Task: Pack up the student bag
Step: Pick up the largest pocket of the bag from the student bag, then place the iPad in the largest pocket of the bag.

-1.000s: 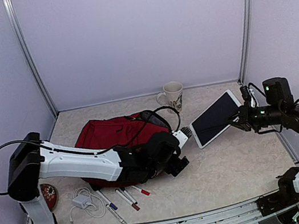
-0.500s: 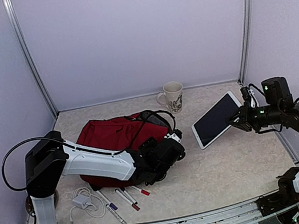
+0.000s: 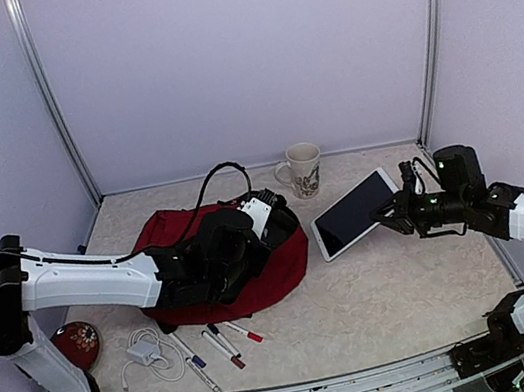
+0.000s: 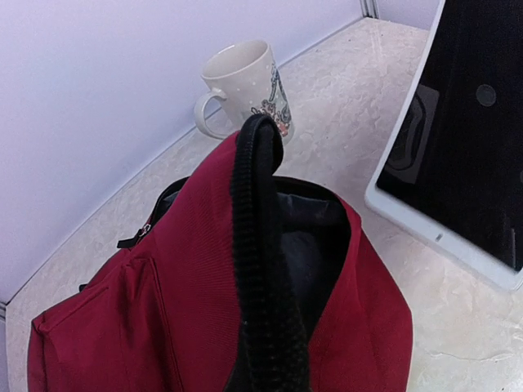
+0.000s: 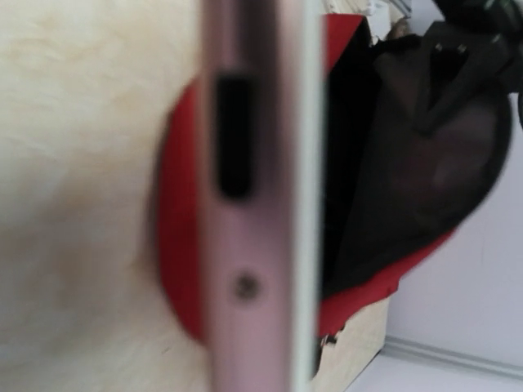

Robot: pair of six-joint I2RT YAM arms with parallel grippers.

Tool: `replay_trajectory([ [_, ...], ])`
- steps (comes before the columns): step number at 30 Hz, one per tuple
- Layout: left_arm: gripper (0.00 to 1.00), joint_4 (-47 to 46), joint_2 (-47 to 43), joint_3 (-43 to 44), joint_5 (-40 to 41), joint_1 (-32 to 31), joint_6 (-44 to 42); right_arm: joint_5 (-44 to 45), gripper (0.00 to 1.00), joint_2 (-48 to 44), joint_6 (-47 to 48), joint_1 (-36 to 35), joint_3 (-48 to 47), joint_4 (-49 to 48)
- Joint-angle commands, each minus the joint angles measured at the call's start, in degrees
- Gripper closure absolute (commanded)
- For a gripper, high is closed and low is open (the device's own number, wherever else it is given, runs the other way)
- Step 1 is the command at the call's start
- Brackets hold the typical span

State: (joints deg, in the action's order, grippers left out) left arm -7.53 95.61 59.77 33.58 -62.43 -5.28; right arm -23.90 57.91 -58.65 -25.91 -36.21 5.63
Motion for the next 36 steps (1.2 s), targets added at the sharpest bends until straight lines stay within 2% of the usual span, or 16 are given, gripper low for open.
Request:
replay_trajectory([
  [1, 1.0, -4.25, -2.77, -0.61, -1.2, 0.42, 2.31, 4.83, 1.0, 9.86, -6.94, -7.66, -2.79, -24.49],
  [5, 1.0, -3.57, -4.31, 0.0, -0.58, 0.78, 3.36, 7.66, 1.0, 22.69, -10.86, -11.93, -8.57, -31.99],
  [14, 1.0, -1.51, -8.03, -0.21, -4.85, 1.91, 1.76, 14.94, 1.0, 48.73, -18.3, -15.92, -26.47, -46.4],
  [19, 1.0, -1.15, -9.38, -1.31, -8.12, 3.26, -0.17, 21.5, 0.98, 58.12, -20.88, -18.61, -34.91, -47.43],
  [21, 1.0, 0.13, -9.5, -1.72, -7.35, 4.38, -0.49, 20.82, 0.81, 61.11, -21.63, -18.69, -37.97, -45.85],
  [25, 1.0, -0.21, -11.49, -3.95, -10.13, 6.99, -0.03, 13.37, 0.56, 65.74, -19.13, -18.74, -44.81, -36.82],
  [26, 1.0, -0.56, -11.93, -4.41, -10.35, 7.52, 0.01, 10.7, 0.41, 66.45, -17.88, -18.81, -46.04, -34.69],
  [28, 1.0, -0.68, -12.69, -4.89, -11.22, 8.51, 0.36, 8.58, 0.25, 66.39, -15.16, -19.22, -46.15, -30.76],
  [31, 1.0, -0.66, -13.19, -5.16, -11.68, 9.31, 0.52, 8.48, 0.14, 63.07, -7.67, -20.35, -44.62, -21.56],
  [36, 1.0, -0.55, -13.19, -5.54, -11.87, 9.83, 0.38, 9.2, 0.1, 54.74, 6.37, -21.52, -42.47, -6.13],
])
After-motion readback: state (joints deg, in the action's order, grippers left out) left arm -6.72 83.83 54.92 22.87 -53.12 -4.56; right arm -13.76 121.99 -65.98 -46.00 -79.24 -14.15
